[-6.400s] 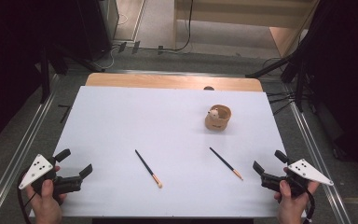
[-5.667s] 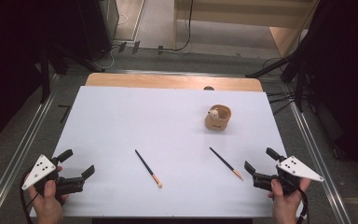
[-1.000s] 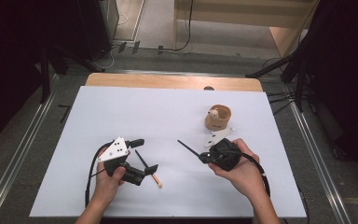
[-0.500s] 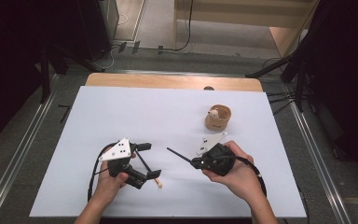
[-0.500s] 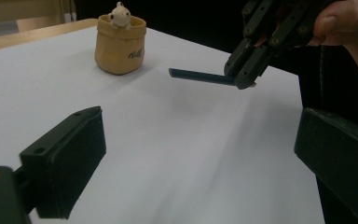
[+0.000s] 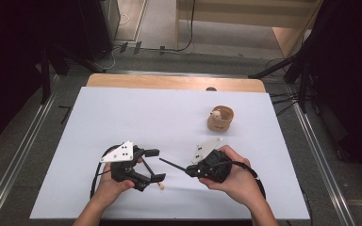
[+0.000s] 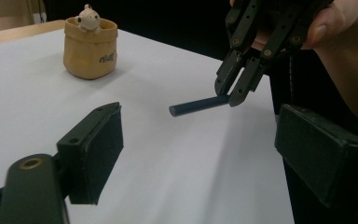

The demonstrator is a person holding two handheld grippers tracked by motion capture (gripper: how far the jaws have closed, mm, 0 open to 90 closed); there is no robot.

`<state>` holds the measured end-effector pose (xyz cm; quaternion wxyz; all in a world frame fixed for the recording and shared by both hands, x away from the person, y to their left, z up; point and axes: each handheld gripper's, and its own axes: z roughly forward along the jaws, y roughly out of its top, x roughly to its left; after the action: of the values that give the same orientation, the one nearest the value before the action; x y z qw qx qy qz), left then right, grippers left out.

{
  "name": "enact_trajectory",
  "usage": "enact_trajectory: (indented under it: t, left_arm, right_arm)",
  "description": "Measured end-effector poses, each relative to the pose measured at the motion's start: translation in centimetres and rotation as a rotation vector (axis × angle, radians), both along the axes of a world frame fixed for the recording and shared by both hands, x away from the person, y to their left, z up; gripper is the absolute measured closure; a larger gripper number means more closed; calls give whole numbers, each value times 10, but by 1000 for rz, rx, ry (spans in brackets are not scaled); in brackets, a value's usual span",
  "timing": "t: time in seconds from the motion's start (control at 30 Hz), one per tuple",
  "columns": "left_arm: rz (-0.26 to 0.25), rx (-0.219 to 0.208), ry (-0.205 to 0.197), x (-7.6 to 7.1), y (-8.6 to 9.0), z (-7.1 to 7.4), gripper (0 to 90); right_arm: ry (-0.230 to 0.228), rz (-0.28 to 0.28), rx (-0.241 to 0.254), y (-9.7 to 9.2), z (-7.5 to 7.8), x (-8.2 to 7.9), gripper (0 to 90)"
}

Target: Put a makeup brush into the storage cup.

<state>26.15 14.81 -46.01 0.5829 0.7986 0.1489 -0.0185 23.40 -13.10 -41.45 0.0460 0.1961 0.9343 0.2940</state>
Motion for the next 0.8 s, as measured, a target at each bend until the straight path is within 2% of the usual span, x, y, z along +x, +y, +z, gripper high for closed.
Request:
enact_trajectory:
  t: [0.13, 0.2, 0.23, 0.3, 0.33, 0.37, 0.6, 0.73, 0.8]
  left_arm:
    - [-22, 13, 17, 0, -2, 0, 302]
    - [-53, 13, 39, 0, -3, 0, 364]
    - [-73, 12, 48, 1, -3, -1, 364]
    - [-107, 12, 66, 2, -4, -1, 439]
    - [-114, 14, 62, 2, -4, -1, 507]
    - [-120, 13, 64, 2, -3, -1, 533]
    - [-174, 26, 111, 9, 0, -2, 638]
    - [-178, 39, 119, 9, -1, -3, 672]
    - [-174, 55, 110, 9, -2, -3, 688]
  right_arm:
    - [-3, 15, 0, 3, -1, -1, 847]
    - [-2, 38, 2, 5, -2, -2, 847]
    - [-2, 38, 2, 5, -2, -2, 847]
    - [-9, 60, -4, 6, -3, -3, 847]
    - [-6, 73, -13, 8, -4, -3, 847]
    - [-5, 79, -16, 9, -5, -3, 848]
    - [-16, 98, -23, 11, -6, -4, 847]
    - [-11, 106, -22, 12, -6, -3, 847]
    - [-12, 104, -28, 12, -6, -4, 847]
